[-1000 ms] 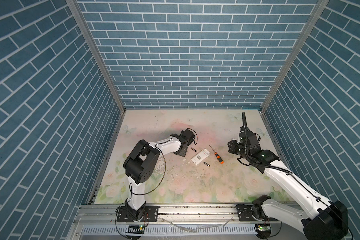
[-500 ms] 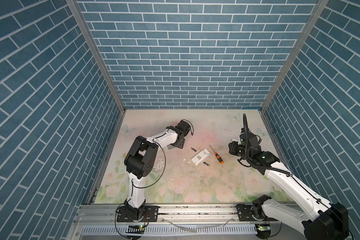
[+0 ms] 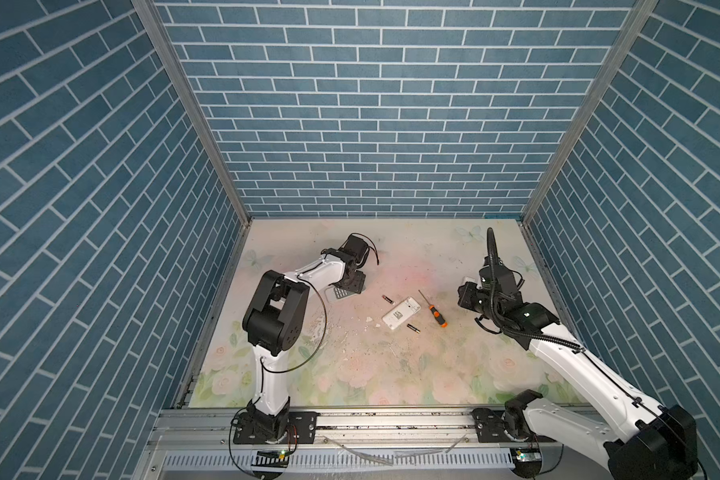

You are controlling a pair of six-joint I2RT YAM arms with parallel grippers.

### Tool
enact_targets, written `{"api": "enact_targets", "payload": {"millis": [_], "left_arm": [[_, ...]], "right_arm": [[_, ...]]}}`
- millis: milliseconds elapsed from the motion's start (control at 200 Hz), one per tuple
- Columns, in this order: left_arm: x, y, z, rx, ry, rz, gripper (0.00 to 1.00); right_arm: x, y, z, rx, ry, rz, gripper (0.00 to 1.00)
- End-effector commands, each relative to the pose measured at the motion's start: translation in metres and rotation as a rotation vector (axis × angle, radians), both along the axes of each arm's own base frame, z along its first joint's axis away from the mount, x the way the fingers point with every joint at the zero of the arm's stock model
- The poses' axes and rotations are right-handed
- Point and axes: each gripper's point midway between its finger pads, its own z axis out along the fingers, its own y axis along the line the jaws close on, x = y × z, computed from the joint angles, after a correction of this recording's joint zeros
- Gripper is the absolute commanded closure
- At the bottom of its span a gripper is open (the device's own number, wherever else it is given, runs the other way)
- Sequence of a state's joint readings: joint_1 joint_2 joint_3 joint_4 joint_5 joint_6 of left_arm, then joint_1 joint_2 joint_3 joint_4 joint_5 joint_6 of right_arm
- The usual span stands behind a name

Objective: Unload the batteries from the remote control
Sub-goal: 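Move the left gripper over the grey-white remote with teal buttons and lower onto it, then close the left gripper on the grey-white remote's end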

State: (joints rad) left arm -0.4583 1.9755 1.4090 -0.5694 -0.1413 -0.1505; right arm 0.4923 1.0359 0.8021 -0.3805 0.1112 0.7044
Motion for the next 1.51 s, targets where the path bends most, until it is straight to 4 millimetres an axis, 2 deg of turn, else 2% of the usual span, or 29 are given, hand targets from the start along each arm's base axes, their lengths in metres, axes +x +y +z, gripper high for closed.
{"api": "enact_targets", "payload": {"millis": [0, 130, 415, 840, 1210, 1500], "left_arm": [[-0.014, -0.008, 0.016, -0.055, 0.021, -0.064, 0.20], [-0.024, -0.006, 0.014, -0.039, 0.037, -0.090, 0.20], [-0.028, -0.008, -0.002, -0.023, 0.076, -0.120, 0.18], [-0.020, 0.001, -0.014, 0.074, 0.081, -0.125, 0.17], [0.001, 0.005, -0.015, 0.097, 0.052, -0.092, 0.16], [0.006, 0.024, -0.028, 0.079, 0.089, -0.035, 0.16]], "right_arm": [[0.001, -0.007, -0.007, -0.004, 0.009, -0.045, 0.79], [0.004, -0.003, -0.009, 0.000, 0.015, -0.038, 0.79], [0.010, 0.005, -0.012, 0.009, 0.027, -0.015, 0.79], [0.012, 0.009, -0.023, 0.018, 0.043, -0.011, 0.80], [0.011, 0.010, -0.025, 0.036, 0.046, -0.011, 0.82], [0.008, 0.005, -0.023, 0.025, 0.043, -0.026, 0.83]]}}
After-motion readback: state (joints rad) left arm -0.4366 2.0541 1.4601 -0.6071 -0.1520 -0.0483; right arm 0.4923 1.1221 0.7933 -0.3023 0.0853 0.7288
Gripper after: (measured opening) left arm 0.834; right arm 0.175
